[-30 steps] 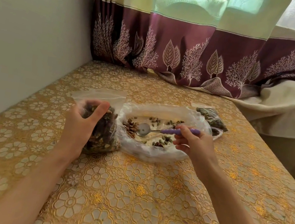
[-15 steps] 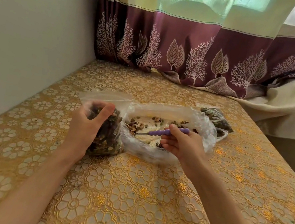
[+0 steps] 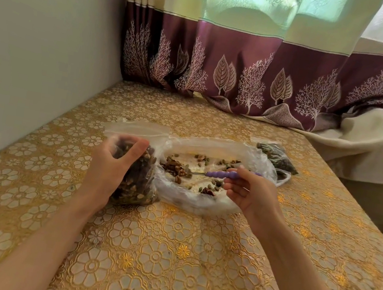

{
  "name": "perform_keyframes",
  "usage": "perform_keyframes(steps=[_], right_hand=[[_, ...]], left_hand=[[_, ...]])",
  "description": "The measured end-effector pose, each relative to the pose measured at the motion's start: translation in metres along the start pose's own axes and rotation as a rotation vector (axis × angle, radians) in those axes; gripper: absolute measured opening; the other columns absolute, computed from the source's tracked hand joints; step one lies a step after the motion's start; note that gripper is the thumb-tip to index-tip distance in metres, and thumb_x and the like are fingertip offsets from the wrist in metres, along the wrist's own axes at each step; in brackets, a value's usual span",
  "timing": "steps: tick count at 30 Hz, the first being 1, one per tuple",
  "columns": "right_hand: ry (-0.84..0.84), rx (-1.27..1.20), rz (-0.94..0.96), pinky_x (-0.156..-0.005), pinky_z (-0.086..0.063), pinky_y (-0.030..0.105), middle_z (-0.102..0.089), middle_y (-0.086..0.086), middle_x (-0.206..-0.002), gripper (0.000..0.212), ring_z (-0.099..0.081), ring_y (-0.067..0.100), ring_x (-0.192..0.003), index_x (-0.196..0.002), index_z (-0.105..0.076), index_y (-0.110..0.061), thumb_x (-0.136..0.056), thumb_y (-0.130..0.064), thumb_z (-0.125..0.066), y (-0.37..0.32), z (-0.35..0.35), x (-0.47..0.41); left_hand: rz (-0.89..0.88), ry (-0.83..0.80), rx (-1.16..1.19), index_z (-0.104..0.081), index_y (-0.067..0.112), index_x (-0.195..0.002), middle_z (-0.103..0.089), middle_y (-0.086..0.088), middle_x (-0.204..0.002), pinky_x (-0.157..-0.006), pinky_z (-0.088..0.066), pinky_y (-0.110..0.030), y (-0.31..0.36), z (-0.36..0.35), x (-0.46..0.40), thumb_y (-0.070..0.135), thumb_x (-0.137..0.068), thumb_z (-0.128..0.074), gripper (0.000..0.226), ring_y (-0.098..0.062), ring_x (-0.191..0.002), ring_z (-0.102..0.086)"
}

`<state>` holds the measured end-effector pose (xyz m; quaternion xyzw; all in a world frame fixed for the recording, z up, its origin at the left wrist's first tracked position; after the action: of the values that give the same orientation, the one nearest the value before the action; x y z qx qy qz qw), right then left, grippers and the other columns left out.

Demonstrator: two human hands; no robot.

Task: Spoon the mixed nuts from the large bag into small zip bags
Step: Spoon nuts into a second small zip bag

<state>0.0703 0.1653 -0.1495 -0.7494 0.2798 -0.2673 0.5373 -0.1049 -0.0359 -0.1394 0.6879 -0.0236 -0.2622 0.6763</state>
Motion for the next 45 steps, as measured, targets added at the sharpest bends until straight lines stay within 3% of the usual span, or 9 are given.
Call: perform_keyframes(steps=[9,13,22,27,32,36,39,42,45], right_hand=[[0.006,-0.081,0.106,-0.049,-0.051,0.019,-0.065,0.011,-0.066,0.026,-0.060,0.013,-0.052,-0.079,-0.062,-0.001,-0.097,-0.013,-0.049,-0.049,-0.007,0.000],[-0.085,-0.083,0.143,-0.048,-0.050,0.017,-0.067,0.006,-0.059,0.028,-0.060,0.010,-0.050,-0.079,-0.061,-0.001,-0.098,-0.015,-0.047,-0.065,-0.026,0.005],[-0.309,0.037,0.239,-0.054,-0.051,0.017,-0.072,0.003,-0.067,0.023,-0.060,0.009,-0.056,-0.086,-0.061,0.000,-0.096,-0.015,-0.048,-0.069,-0.063,0.014],[-0.340,0.071,0.298,-0.056,-0.052,0.020,-0.071,0.004,-0.072,0.015,-0.061,0.013,-0.060,-0.092,-0.065,-0.001,-0.092,-0.006,-0.051,-0.072,-0.061,0.016],[-0.346,0.044,0.325,-0.056,-0.051,0.020,-0.071,0.004,-0.073,0.020,-0.060,0.012,-0.059,-0.090,-0.066,-0.004,-0.093,-0.003,-0.045,-0.073,-0.055,0.017],[-0.235,-0.112,0.293,-0.056,-0.049,0.020,-0.068,0.003,-0.068,0.017,-0.057,0.013,-0.060,-0.088,-0.064,-0.004,-0.093,-0.010,-0.049,-0.068,-0.035,0.010],[-0.107,-0.170,0.258,-0.056,-0.050,0.019,-0.066,0.004,-0.065,0.020,-0.057,0.012,-0.058,-0.079,-0.061,-0.005,-0.093,-0.011,-0.048,-0.056,-0.010,0.003],[-0.016,-0.092,0.232,-0.054,-0.050,0.020,-0.068,0.006,-0.065,0.022,-0.058,0.015,-0.057,-0.079,-0.060,-0.003,-0.095,-0.010,-0.047,-0.040,0.015,-0.002],[0.079,0.132,0.280,-0.053,-0.050,0.022,-0.073,0.010,-0.075,0.020,-0.059,0.019,-0.059,-0.085,-0.062,0.002,-0.095,-0.010,-0.050,-0.023,0.035,-0.008]], left_hand=[[0.084,-0.173,-0.019,-0.062,0.035,-0.092,-0.066,0.005,-0.100,-0.088,-0.051,-0.039,-0.004,-0.014,0.003,0.086,-0.032,-0.065,0.078,-0.015,-0.098,-0.062],[0.071,-0.199,-0.059,-0.059,0.034,-0.096,-0.064,0.008,-0.101,-0.082,-0.050,-0.027,-0.002,-0.016,0.005,0.090,-0.030,-0.060,0.086,-0.008,-0.097,-0.060],[0.101,-0.213,-0.086,-0.053,0.029,-0.114,-0.061,-0.001,-0.114,-0.092,-0.050,-0.039,-0.006,-0.018,0.005,0.079,-0.053,-0.061,0.079,-0.018,-0.107,-0.059],[0.120,-0.205,-0.044,-0.059,0.024,-0.107,-0.065,0.001,-0.107,-0.087,-0.052,-0.039,-0.005,-0.019,0.006,0.081,-0.037,-0.065,0.090,-0.017,-0.099,-0.062],[0.107,-0.187,-0.043,-0.060,0.036,-0.101,-0.062,0.010,-0.103,-0.082,-0.052,-0.032,-0.005,-0.018,0.005,0.073,-0.045,-0.063,0.067,-0.008,-0.097,-0.059],[0.141,-0.207,-0.010,-0.061,0.038,-0.096,-0.062,0.006,-0.105,-0.084,-0.052,-0.038,-0.005,-0.019,0.008,0.083,-0.033,-0.066,0.078,-0.015,-0.099,-0.060],[0.167,-0.207,0.019,-0.063,0.032,-0.097,-0.064,0.000,-0.106,-0.091,-0.050,-0.047,-0.005,-0.019,0.009,0.074,-0.047,-0.072,0.065,-0.021,-0.102,-0.060],[0.178,-0.195,0.031,-0.065,0.030,-0.095,-0.065,-0.001,-0.102,-0.090,-0.050,-0.046,-0.006,-0.019,0.009,0.059,-0.056,-0.069,0.048,-0.021,-0.099,-0.060],[0.206,-0.181,0.064,-0.066,0.028,-0.093,-0.068,-0.002,-0.096,-0.081,-0.053,-0.039,-0.007,-0.021,0.011,0.060,-0.051,-0.069,0.053,-0.022,-0.095,-0.063]])
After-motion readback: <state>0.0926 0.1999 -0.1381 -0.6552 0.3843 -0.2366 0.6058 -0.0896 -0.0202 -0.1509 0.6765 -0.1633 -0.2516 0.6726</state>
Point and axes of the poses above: each hand's wrist, its own x-axis away from the middle knuckle, its own z-axis out of the back of the hand, y = z × x, the point moved 8 cm from there along -x, towards the middle knuckle
